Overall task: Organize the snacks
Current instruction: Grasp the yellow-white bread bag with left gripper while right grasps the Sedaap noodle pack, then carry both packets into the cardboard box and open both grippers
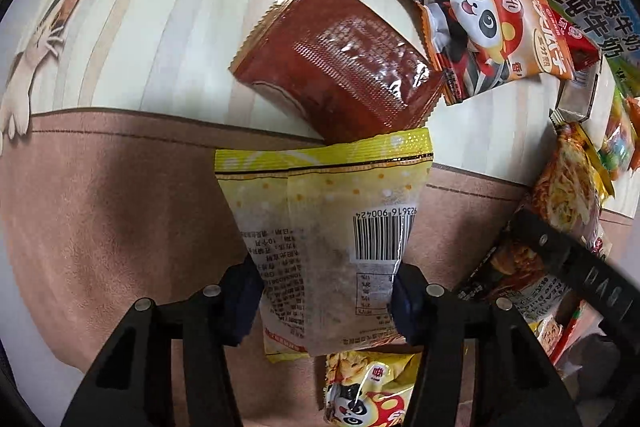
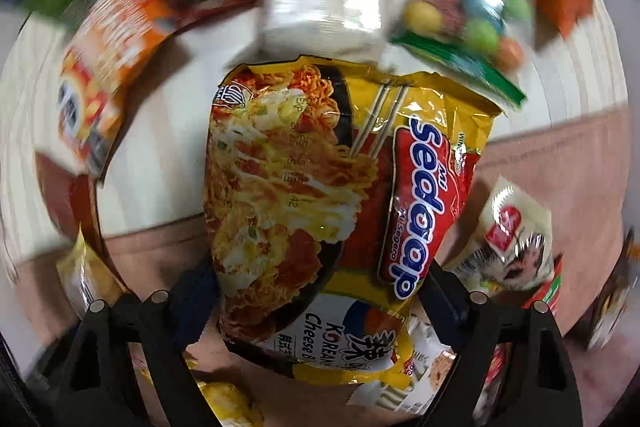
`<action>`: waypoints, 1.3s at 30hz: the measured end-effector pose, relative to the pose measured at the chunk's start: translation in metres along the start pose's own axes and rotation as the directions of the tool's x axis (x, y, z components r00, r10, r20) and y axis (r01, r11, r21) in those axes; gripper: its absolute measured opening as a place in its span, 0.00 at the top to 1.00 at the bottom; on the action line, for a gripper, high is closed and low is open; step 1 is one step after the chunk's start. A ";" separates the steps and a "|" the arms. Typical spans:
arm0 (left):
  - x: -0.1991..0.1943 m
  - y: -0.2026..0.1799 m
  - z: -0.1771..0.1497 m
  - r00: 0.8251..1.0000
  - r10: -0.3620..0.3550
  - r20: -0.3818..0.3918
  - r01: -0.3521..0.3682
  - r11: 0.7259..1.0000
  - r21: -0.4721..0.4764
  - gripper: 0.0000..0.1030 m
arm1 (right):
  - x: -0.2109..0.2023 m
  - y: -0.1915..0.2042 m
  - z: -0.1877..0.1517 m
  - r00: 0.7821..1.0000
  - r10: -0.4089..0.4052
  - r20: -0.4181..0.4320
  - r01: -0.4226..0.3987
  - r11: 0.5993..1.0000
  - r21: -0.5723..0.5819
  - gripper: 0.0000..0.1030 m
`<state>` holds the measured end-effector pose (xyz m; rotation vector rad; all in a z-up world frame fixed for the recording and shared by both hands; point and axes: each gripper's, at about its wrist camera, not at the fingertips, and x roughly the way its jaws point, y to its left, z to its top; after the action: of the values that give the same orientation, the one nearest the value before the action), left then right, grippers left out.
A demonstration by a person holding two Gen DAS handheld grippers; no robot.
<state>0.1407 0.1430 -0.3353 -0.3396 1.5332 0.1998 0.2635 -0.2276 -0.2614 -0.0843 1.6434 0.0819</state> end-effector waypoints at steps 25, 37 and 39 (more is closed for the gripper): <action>-0.042 0.064 -0.060 0.994 -0.004 0.106 0.008 0.999 -0.043 0.57 | -0.043 0.014 -0.030 0.975 0.206 0.078 -0.181 0.952 -0.248 0.15; -0.171 -0.021 0.003 0.959 -0.134 0.250 0.121 0.990 0.067 0.57 | -0.175 -0.076 0.043 0.867 0.460 0.189 -0.400 0.871 -0.285 0.14; -0.184 -0.047 0.038 0.952 -0.148 0.268 0.126 0.987 0.096 0.57 | -0.200 -0.089 0.079 0.856 0.466 0.224 -0.395 0.869 -0.297 0.14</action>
<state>0.1863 0.1275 -0.1480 -0.3400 1.2341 0.0730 0.3656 -0.3064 -0.0676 0.1143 1.3245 0.6177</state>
